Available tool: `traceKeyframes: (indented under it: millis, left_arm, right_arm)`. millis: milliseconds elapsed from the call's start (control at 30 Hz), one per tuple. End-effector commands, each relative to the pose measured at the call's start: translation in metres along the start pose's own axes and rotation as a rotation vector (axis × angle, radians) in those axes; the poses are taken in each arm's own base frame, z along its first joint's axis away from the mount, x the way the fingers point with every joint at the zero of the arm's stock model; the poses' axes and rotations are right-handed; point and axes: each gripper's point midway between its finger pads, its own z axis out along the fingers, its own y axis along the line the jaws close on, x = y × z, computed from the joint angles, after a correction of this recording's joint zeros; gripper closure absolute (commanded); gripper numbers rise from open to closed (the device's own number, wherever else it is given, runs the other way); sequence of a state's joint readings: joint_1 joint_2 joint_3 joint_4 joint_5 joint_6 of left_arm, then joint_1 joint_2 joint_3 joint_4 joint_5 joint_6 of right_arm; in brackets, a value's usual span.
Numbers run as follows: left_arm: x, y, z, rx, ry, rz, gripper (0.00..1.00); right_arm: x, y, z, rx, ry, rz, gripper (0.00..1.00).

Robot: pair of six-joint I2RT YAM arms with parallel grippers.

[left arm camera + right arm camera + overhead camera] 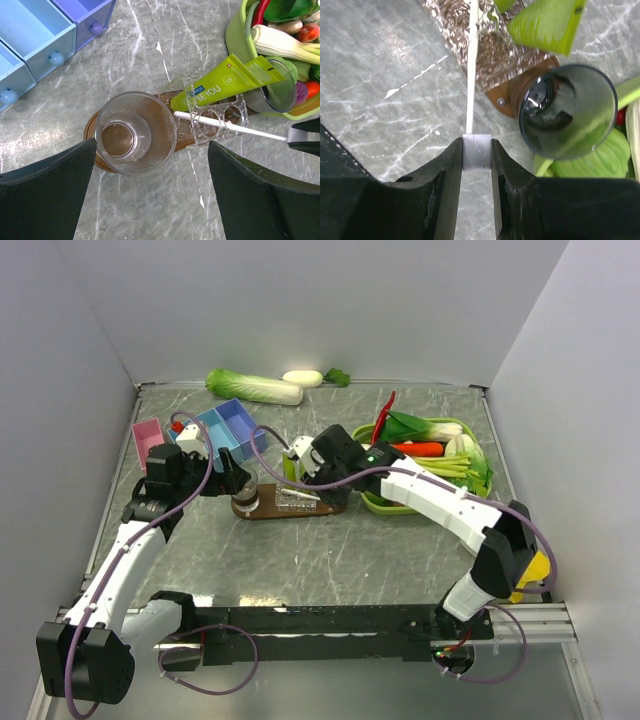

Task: Prepare toiletry sets of a toothbrush and toothpaste on the tray
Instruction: Pick up the toothbrush from the toothpaste holder.

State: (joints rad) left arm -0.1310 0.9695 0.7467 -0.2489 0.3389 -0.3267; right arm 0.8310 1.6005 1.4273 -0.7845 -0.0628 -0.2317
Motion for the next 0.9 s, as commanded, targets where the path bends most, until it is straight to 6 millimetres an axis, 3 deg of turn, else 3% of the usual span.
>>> traceKeyframes:
  millis: [0,400,867]
  left_arm:
    - [-0.024,-0.012,-0.007,0.044,-0.078,0.033,0.03]
    - [-0.023,-0.015,-0.009,0.058,-0.077,0.035,0.03]
    - [-0.023,-0.015,-0.01,0.054,-0.081,0.035,0.03]
  right_arm:
    - [0.0,0.006,-0.032,0.027,-0.045,0.014,1.0]
    - [0.025,0.016,-0.05,0.068,-0.013,0.029,1.0]
    - [0.036,0.02,-0.077,0.11,-0.037,0.045,1.0]
